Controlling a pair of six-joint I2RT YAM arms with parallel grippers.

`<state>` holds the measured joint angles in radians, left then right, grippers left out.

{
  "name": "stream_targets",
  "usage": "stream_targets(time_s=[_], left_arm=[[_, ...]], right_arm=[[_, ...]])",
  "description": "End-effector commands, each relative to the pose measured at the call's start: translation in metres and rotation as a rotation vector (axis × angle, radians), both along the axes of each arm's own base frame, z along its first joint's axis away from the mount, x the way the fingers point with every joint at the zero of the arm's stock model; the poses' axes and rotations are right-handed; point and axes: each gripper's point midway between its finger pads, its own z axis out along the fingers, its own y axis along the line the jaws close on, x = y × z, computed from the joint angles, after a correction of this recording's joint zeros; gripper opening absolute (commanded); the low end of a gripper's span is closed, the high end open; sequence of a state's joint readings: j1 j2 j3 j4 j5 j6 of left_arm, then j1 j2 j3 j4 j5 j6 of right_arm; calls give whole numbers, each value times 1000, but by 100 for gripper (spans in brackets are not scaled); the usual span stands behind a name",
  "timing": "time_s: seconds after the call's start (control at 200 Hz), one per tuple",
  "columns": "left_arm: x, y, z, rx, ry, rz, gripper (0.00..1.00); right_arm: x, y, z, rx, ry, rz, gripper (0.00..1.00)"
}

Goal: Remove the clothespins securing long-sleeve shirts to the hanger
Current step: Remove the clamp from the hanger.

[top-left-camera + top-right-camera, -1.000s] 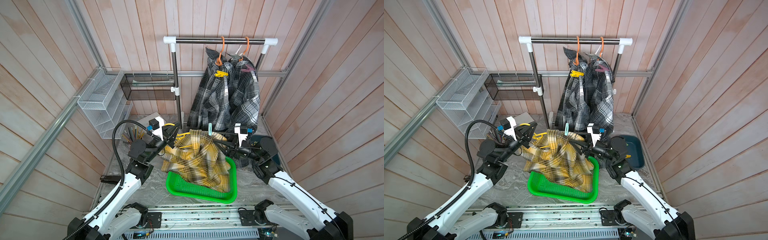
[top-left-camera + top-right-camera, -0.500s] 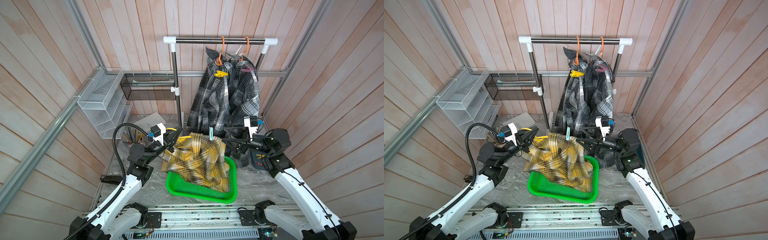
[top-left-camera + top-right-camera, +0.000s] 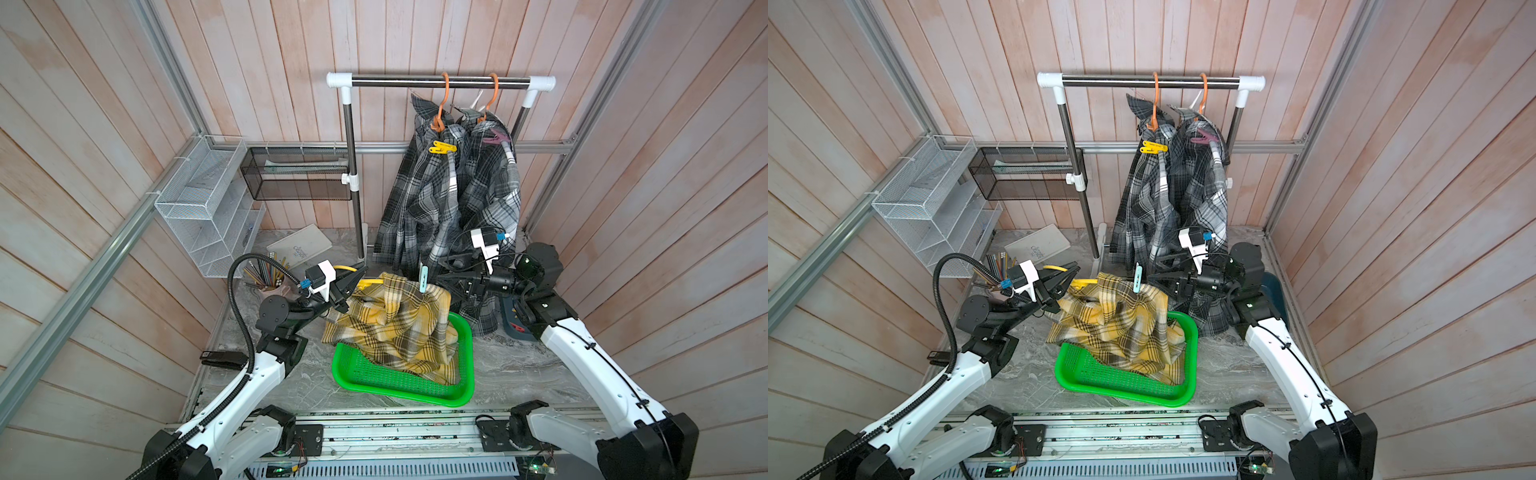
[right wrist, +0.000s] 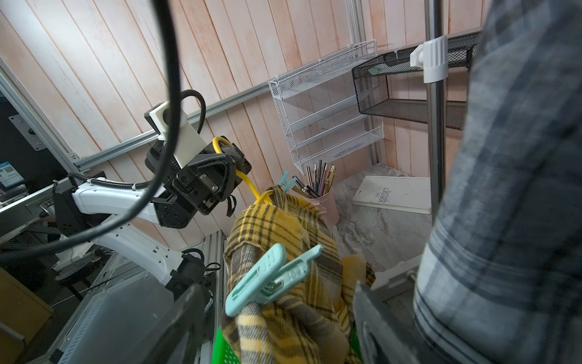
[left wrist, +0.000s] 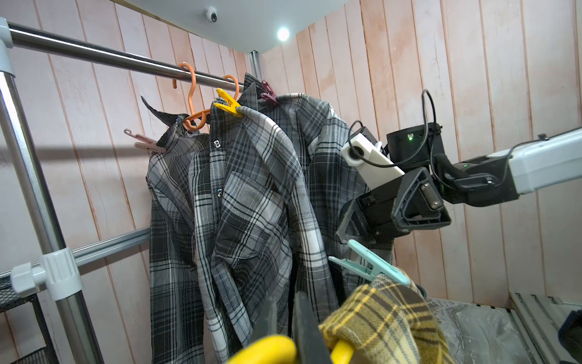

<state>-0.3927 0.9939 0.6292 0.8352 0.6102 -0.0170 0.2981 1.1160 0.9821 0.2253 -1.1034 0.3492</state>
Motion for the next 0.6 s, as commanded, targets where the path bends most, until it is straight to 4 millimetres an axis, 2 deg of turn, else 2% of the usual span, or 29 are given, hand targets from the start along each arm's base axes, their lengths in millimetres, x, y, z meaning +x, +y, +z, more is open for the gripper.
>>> stream_targets(time_s=[0.0, 0.31, 0.59], left_arm=[[-11, 5, 13, -15, -125, 9, 0], [-23, 3, 11, -1, -220, -9, 0], [-31, 2, 8, 3, -270, -26, 0]], right_arm=[[-7, -1, 11, 22, -24, 37, 76], [1, 5, -4, 15, 64, 48, 76], [-7, 19, -13, 3, 69, 83, 76]])
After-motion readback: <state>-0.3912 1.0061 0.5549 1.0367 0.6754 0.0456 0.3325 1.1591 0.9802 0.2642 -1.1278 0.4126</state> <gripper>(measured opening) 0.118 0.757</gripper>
